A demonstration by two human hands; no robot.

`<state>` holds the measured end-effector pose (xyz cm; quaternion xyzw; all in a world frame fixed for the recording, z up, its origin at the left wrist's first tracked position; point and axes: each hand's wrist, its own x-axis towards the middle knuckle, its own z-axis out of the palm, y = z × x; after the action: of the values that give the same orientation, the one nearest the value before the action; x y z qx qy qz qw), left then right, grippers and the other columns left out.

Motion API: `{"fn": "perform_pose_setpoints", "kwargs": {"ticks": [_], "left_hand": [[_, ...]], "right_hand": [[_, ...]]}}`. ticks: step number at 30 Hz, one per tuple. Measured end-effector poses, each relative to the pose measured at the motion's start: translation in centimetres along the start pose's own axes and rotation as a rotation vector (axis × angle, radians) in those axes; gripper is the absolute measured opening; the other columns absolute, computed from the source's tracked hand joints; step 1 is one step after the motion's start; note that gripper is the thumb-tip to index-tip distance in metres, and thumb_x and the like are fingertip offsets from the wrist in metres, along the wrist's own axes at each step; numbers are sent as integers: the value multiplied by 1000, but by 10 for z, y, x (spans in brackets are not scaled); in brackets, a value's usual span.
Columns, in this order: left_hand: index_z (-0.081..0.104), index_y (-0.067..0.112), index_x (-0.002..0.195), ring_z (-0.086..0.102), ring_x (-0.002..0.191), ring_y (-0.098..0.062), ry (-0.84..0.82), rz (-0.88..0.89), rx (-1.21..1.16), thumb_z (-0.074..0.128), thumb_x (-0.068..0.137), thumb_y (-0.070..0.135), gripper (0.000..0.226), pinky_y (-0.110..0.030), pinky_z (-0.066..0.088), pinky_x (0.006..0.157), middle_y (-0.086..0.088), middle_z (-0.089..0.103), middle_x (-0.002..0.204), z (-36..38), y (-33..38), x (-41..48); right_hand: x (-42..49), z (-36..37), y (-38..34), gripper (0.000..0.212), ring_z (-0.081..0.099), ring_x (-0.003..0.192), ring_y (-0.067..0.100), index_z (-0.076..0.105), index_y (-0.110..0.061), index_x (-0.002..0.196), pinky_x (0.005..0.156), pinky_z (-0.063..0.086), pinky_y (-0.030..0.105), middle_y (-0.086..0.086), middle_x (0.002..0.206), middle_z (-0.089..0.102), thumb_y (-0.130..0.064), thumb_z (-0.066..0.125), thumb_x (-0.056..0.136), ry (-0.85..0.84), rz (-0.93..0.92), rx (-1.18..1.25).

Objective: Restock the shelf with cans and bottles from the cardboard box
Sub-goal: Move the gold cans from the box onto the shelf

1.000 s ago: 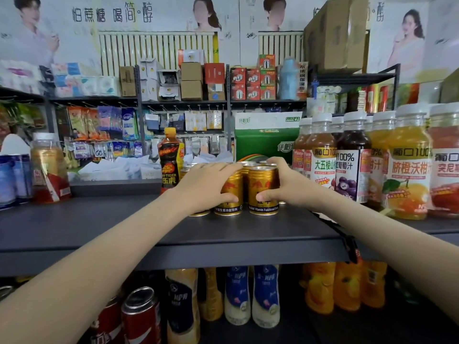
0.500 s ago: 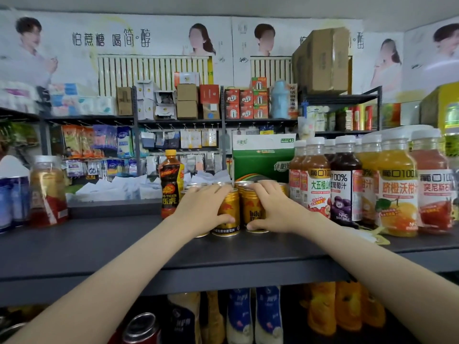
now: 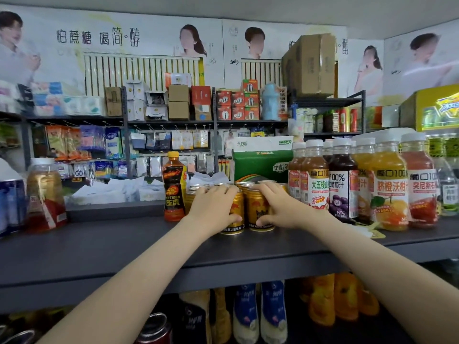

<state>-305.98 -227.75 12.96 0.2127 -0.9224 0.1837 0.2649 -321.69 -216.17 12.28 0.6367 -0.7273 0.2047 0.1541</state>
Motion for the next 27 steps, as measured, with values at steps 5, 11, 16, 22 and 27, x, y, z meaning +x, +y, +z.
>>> {"fn": "perform_pose_setpoints", "kwargs": {"ticks": [5, 11, 16, 22, 27], "left_hand": [[30, 24, 145, 26, 139, -23, 42, -12, -27, 53, 89, 55, 69, -45, 14, 115, -3, 33, 149, -1, 2, -7], [39, 23, 141, 29, 137, -23, 207, -12, -158, 53, 92, 40, 54, -41, 18, 114, -4, 35, 148, -24, 6, -65], [53, 11, 129, 44, 124, -20, 410, -210, -365, 57, 91, 26, 41, -28, 34, 103, -6, 50, 135, -44, 4, -177], [41, 4, 137, 42, 124, -26, 83, -673, -448, 53, 93, 16, 47, -27, 34, 100, -13, 42, 137, -35, 28, -378], [34, 6, 140, 43, 121, -31, -357, -1045, -428, 52, 91, 16, 53, -40, 41, 98, -14, 40, 134, -37, 29, -542]], "right_hand": [[-12, -1, -9, 82, -2, 146, 23, 19, -19, 149, 117, 9, 39, 6, 158, 5, -43, 66, 85, 122, 54, -105], [-33, 4, -74, 56, 27, 136, 28, 38, -7, 139, 114, 22, 37, 15, 144, 34, -15, 59, 88, 355, -108, -78], [-71, 32, -157, 41, 41, 117, 23, 51, -1, 125, 100, 28, 22, 15, 123, 53, -9, 62, 86, 471, -359, 110], [-151, 136, -279, 39, 46, 118, 20, 51, -5, 127, 96, 32, 18, 9, 124, 53, -11, 58, 90, 70, -544, 437], [-231, 237, -403, 41, 45, 123, 17, 46, -14, 133, 96, 36, 23, 2, 131, 48, -12, 51, 93, -446, -674, 586]]}}
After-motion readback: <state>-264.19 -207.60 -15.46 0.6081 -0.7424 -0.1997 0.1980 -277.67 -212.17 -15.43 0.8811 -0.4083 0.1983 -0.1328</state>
